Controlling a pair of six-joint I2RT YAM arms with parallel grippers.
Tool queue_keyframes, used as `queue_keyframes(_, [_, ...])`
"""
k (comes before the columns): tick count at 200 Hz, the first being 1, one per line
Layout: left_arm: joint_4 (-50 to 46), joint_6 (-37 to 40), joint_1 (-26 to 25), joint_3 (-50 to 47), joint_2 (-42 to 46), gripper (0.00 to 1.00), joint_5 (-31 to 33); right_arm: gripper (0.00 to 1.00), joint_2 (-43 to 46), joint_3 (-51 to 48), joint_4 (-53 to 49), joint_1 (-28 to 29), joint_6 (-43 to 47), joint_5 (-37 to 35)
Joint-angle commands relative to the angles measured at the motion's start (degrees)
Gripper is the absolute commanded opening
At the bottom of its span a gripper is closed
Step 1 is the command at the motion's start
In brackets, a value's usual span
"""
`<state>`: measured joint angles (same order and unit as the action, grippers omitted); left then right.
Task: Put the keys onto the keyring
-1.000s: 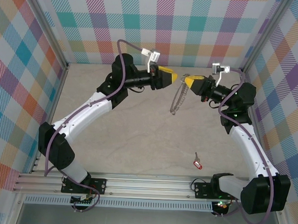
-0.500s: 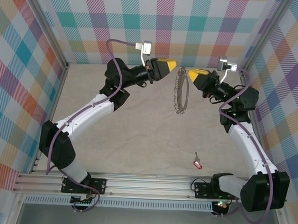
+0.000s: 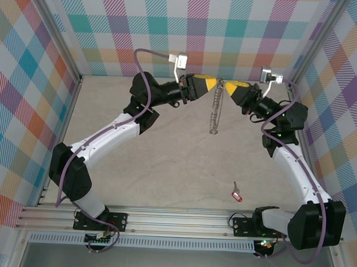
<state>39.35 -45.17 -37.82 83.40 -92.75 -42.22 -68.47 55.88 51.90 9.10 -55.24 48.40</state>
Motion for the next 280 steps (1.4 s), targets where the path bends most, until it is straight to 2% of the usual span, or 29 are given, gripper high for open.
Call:
queue_keyframes(1, [0.7, 1.9, -0.8, 0.9, -1.0, 0.23, -0.9, 0.0, 0.4, 0.3, 4.5, 0.4, -0.7, -1.0])
queue_keyframes(48, [-0.4, 2.3, -1.3, 2.1, -2.2, 0.33, -1.5, 0.0, 0.5, 0.2, 4.4, 0.4, -0.7, -0.9])
queue_keyframes(169, [-0.3, 2.9, -2.3, 3.8, -3.1, 0.33, -1.4, 0.0, 0.1, -0.2, 4.5, 0.4, -0.9, -0.6])
queue_keyframes(207, [-0.3, 3.0, -2.7, 4.3, -3.7, 0.3, -1.8, 0.0, 0.1, -0.1, 4.5, 0.4, -1.0, -0.6])
queue_keyframes(268, [-0.3, 3.1, -3.0, 4.8, -4.4, 0.2, -1.9, 0.0, 0.2, -0.3, 4.4, 0.4, -1.0, -0.4])
queue_keyframes(280, [-0.3, 3.1, -3.1, 5.0, -4.5, 0.15, -2.0, 0.0, 0.3, -0.4, 4.5, 0.4, -1.0, -0.4])
